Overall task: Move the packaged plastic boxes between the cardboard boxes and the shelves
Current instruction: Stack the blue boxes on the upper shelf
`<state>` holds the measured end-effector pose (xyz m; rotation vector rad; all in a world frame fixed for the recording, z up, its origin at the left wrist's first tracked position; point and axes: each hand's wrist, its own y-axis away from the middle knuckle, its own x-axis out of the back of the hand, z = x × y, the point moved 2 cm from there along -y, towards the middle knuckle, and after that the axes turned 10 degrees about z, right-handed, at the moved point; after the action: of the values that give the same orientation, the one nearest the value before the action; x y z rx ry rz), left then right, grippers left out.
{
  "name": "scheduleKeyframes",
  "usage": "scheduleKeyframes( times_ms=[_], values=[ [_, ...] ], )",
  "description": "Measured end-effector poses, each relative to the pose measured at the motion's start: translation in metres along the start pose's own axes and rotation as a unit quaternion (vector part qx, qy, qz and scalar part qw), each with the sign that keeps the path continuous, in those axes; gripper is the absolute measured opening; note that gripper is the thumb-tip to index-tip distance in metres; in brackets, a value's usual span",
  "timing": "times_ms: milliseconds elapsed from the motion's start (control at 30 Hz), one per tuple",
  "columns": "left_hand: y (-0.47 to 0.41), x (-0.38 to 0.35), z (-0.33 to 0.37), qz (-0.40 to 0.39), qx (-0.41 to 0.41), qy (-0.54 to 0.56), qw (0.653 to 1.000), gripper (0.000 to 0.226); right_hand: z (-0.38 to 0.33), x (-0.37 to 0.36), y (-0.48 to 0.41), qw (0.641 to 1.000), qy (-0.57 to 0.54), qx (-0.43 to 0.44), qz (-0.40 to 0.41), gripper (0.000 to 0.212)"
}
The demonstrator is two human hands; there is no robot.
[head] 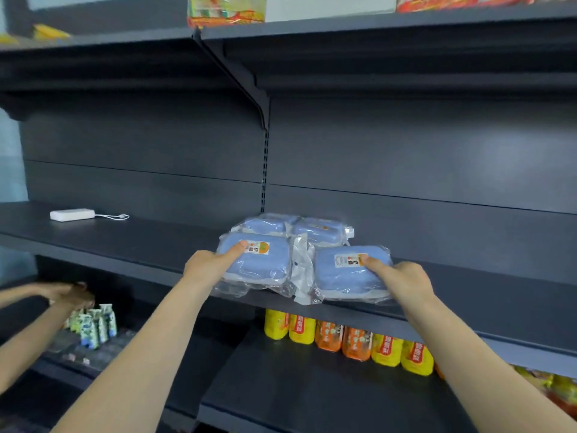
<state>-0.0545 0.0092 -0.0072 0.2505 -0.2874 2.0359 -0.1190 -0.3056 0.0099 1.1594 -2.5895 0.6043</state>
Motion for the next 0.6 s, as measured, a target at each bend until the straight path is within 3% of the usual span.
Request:
scheduleKeyframes(
  times_ms=[300, 600],
  values=[
    [-0.088, -0.012, -0.021, -0.057, -0.025, -0.08, 0.995, 0.054, -0.004, -0.07, -0.018, 0.998, 0.021, -0.058, 0.031, 0.055],
    [-0.143, -0.03, -0.023, -0.05, -0.171, -0.22, 0.959, 0.063, -0.004, -0.112, -0.033, 0.992, 0.053, -0.086, 0.081, 0.061]
  ],
)
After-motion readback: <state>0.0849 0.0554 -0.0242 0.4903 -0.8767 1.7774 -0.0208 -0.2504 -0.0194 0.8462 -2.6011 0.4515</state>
